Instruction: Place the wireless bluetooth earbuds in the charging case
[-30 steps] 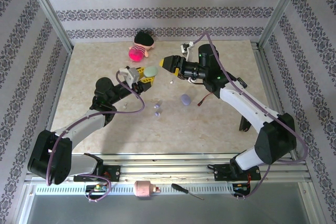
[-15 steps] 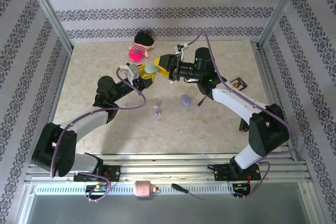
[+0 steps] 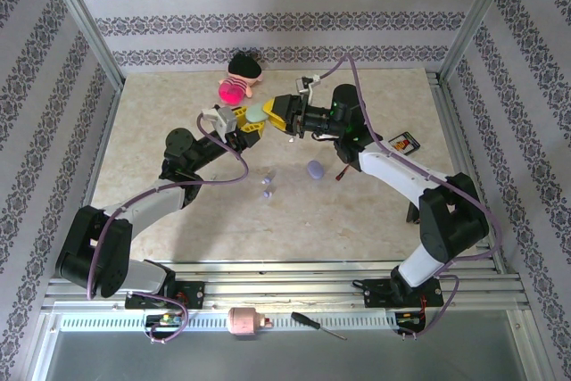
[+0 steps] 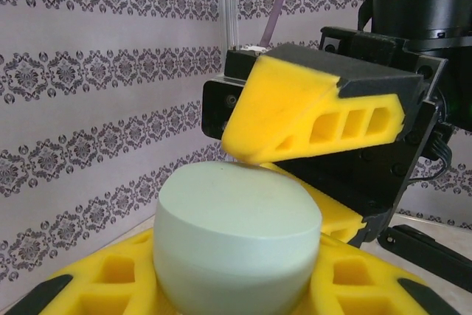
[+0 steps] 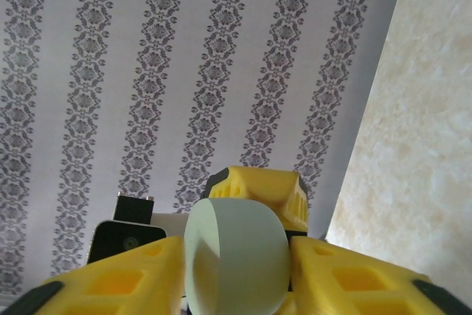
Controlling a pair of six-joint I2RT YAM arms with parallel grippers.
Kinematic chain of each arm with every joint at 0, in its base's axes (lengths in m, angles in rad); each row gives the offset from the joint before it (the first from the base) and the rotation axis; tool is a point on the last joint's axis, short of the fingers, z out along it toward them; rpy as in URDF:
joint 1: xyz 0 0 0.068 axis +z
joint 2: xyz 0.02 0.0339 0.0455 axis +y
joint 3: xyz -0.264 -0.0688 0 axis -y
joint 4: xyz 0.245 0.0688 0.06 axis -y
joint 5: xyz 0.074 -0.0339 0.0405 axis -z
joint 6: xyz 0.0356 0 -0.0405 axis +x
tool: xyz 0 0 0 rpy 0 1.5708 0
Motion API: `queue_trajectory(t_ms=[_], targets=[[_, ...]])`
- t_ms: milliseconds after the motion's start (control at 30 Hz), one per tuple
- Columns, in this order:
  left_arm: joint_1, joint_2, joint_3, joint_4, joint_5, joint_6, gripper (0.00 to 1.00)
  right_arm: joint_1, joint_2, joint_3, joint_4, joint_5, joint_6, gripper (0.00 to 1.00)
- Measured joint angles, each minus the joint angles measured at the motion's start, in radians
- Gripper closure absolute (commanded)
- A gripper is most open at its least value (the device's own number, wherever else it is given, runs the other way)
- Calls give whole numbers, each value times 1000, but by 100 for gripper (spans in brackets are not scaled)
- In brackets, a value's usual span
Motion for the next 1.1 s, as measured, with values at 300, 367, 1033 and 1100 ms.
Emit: queue_trajectory(t_ms=[300, 367, 1033, 1100], targets=[[0, 19, 0, 1, -1, 0, 72, 0, 37, 0, 45, -19, 35, 73], [0, 18, 0, 5, -4, 0, 69, 0, 37, -1, 55, -19, 38, 76], [-9, -194, -91, -349, -84, 203, 1, -106, 39, 2, -357, 207, -360, 76], [-16, -198, -100, -392, -95, 220, 1, -116, 67, 33, -405, 245, -417, 75]])
